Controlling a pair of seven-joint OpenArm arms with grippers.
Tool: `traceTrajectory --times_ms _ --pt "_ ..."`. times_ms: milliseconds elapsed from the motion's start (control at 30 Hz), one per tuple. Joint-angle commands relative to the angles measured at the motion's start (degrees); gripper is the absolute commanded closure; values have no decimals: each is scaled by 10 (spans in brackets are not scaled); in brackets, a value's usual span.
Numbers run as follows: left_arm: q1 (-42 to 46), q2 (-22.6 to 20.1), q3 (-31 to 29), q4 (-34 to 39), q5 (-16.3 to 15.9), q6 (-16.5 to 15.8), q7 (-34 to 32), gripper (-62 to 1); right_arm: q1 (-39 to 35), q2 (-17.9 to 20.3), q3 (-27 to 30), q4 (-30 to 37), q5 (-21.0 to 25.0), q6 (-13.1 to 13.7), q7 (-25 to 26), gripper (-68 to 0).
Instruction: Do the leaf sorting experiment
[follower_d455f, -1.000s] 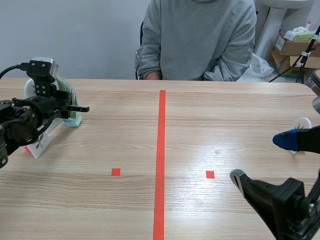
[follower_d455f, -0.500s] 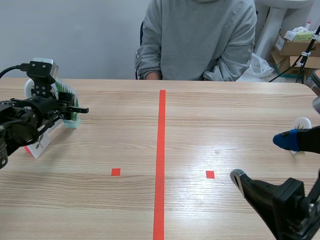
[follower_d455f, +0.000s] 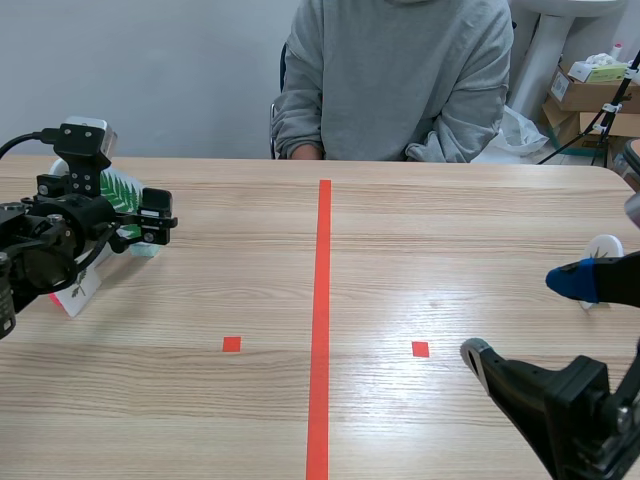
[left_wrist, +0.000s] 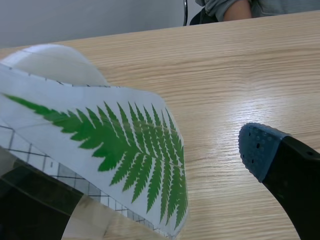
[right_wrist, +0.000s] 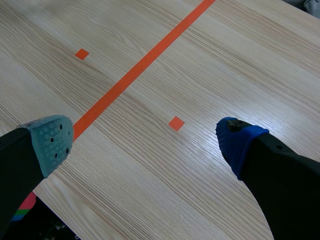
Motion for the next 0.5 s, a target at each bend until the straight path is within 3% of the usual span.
traceTrajectory --times_ms 0,467 --pt "2 -4 -1 19 -1 1 -4 -530 7 6 2 0 7 0 8 -585" --pt "174 -74 -9 222 -28 5 28 -529 7 6 2 0 7 0 9 -584"
